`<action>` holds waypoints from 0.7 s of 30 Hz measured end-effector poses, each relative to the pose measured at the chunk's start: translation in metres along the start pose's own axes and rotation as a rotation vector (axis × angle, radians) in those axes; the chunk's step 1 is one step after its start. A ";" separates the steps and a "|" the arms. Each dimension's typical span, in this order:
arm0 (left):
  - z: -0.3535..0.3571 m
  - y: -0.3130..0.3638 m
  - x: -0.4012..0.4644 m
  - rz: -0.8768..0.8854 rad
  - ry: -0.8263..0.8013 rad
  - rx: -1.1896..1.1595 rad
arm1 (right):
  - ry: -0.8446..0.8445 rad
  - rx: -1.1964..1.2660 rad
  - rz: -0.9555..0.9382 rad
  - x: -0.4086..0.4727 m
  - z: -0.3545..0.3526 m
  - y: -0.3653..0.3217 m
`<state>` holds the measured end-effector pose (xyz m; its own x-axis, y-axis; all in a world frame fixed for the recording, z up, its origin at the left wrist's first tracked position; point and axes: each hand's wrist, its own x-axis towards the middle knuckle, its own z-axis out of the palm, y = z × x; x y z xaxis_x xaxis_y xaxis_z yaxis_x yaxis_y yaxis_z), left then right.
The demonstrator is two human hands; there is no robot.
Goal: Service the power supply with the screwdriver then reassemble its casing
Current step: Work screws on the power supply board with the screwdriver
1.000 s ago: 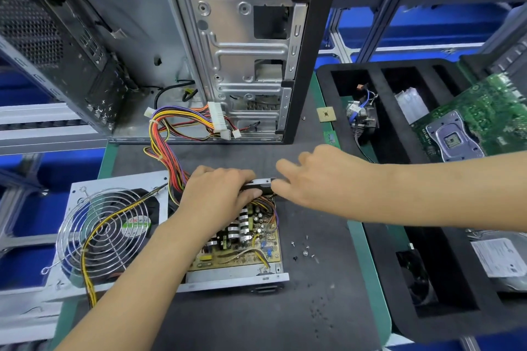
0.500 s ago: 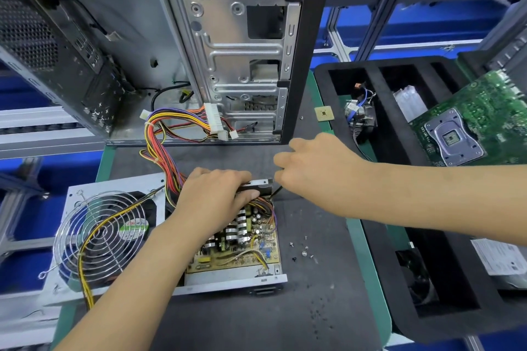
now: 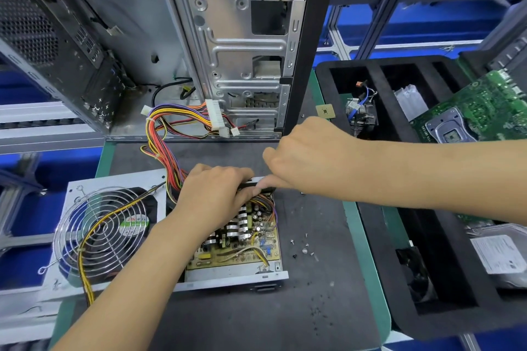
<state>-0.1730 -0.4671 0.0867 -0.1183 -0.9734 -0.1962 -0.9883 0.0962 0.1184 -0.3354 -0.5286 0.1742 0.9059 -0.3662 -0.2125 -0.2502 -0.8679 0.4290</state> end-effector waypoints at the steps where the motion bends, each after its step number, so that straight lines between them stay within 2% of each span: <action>1: 0.000 0.000 0.000 0.000 0.003 -0.006 | 0.012 0.024 0.011 0.000 0.002 0.001; 6: -0.001 0.001 -0.001 -0.003 0.024 -0.048 | -0.122 0.237 -0.008 -0.003 0.006 0.011; 9: -0.004 0.001 -0.001 0.018 0.070 -0.098 | -0.060 0.178 -0.022 0.000 0.005 0.007; 11: -0.007 0.003 -0.001 0.102 0.157 -0.252 | 0.005 0.146 0.021 0.002 0.003 0.002; 12: -0.011 0.005 -0.002 0.139 0.170 -0.410 | 0.037 0.134 0.058 0.003 0.004 0.000; 15: -0.019 0.016 -0.001 0.177 0.140 -0.837 | 0.105 0.079 0.174 0.006 0.001 -0.008; 18: -0.017 0.024 0.003 0.127 0.259 -0.969 | 0.108 0.041 0.200 0.008 -0.009 -0.009; 21: -0.013 0.021 0.004 0.101 0.319 -0.981 | -0.004 0.249 0.096 0.004 -0.009 -0.001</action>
<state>-0.1931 -0.4718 0.1006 -0.0244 -0.9938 0.1088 -0.4456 0.1083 0.8887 -0.3283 -0.5265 0.1805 0.8726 -0.4522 -0.1847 -0.4122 -0.8846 0.2181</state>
